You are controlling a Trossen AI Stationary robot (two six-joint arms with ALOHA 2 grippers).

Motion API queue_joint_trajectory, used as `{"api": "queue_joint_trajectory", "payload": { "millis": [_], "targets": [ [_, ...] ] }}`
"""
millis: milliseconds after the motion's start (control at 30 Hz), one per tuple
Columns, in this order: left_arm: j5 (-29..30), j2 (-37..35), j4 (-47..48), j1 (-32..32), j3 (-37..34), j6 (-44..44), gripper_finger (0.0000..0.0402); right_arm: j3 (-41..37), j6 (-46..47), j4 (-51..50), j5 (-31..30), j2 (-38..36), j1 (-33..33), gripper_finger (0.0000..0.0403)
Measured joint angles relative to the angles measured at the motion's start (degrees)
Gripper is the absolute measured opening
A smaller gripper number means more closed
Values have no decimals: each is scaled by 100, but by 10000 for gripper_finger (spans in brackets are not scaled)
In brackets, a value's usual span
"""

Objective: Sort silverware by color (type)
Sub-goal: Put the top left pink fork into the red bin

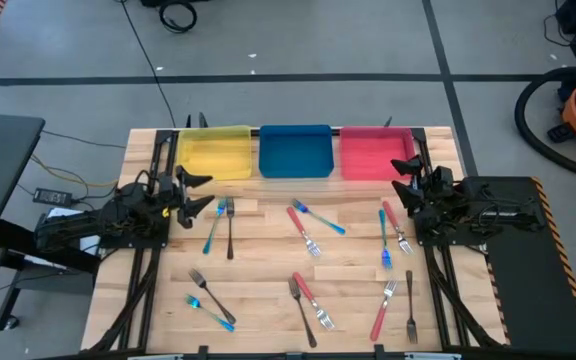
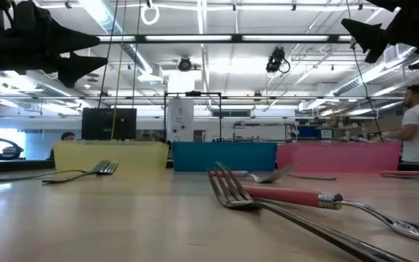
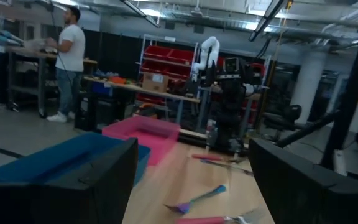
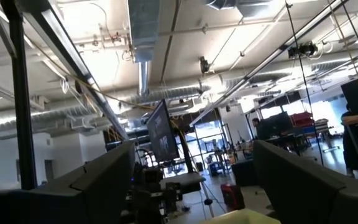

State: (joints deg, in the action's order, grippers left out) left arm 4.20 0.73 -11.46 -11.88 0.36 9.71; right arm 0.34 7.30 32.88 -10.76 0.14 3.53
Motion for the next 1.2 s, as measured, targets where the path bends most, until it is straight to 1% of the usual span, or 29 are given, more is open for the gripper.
{"api": "queue_joint_trajectory", "payload": {
  "millis": [267,400,533,600,700,800,900,1067,1200],
  "targets": [
    [8,-2,-152,15,0,-176,306,0,33,-11,21,26,-2,334],
    [8,0,-132,15,0,203,306,16,138,-16,116,135,-2,334],
    [10,0,-241,15,8,203,306,217,169,11,429,430,-2,334],
    [10,3,-172,15,74,170,306,362,127,11,474,645,-2,334],
    [10,0,-42,15,317,82,306,604,-81,3,476,1064,-2,334],
    [10,33,522,15,597,-126,306,878,-393,-13,516,1545,-2,334],
    [10,198,691,15,916,-167,306,1190,-634,-28,672,1978,-2,334],
    [10,760,860,15,1421,-526,306,1637,-876,-178,806,2474,-2,334],
    [13,1292,1137,11,1917,-742,306,1770,-985,-358,781,2684,-2,334]
  ]
}}
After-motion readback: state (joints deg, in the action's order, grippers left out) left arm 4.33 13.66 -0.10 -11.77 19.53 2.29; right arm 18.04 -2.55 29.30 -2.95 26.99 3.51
